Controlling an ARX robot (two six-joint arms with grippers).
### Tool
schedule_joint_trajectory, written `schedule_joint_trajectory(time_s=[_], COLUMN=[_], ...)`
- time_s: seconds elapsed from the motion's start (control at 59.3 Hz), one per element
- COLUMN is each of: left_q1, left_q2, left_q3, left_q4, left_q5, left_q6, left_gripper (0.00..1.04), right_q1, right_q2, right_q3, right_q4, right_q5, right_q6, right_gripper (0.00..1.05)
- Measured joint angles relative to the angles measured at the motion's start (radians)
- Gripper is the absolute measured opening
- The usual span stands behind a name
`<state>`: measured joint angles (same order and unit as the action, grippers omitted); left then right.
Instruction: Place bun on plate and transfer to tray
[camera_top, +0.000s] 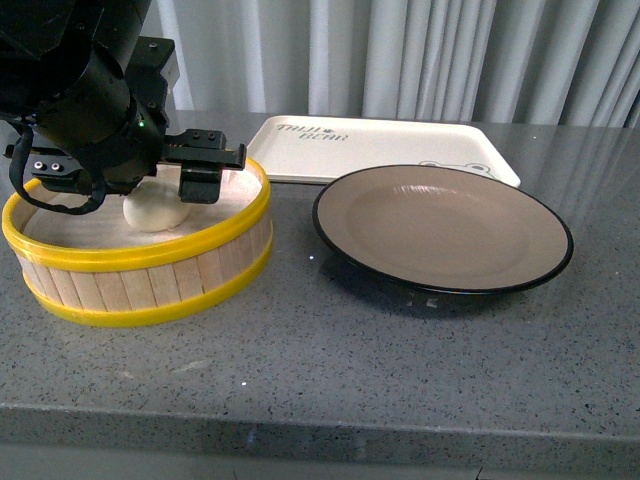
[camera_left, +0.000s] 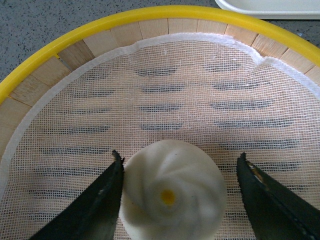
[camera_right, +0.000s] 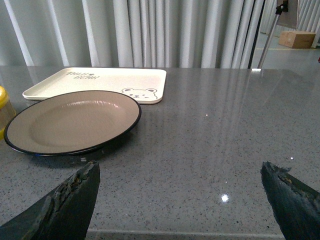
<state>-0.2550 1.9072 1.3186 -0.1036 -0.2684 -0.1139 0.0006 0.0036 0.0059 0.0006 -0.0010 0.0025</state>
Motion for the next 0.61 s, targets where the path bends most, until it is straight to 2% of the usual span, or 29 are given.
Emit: schedule_joint_trajectory(time_s=[0.034,0.135,0.371,0.439,0.607], left_q1=[0.000,0.000,0.004,0.004,0.000], left_q2=[0.000,0.000,-0.009,-0.017,-0.055], left_q3=[0.000,0.000,-0.003,-0.003,0.005], left_q4=[0.000,0.000,-0.002,-0.003,-0.005], left_q5=[0.011,0.022,0.037,0.043,0.043], left_q6=[-0.002,-0.004,-0.004,-0.004,0.010], left_gripper=[0.56,0.40,0.09,0.04,0.04], right_q1=[0.000,0.000,0.000,0.000,0.000], right_q2=[0.000,0.000,0.000,0.000,0.000], right_q3=[0.000,0.000,0.000,0.000,0.000], right_q4=[0.000,0.000,0.000,0.000,0.000], right_q5=[0.000,0.000,0.000,0.000,0.000], right_q6=[0.000,0.000,0.000,0.000,0.000], right_gripper=[0.96,0.96,0.96,0.96,0.96])
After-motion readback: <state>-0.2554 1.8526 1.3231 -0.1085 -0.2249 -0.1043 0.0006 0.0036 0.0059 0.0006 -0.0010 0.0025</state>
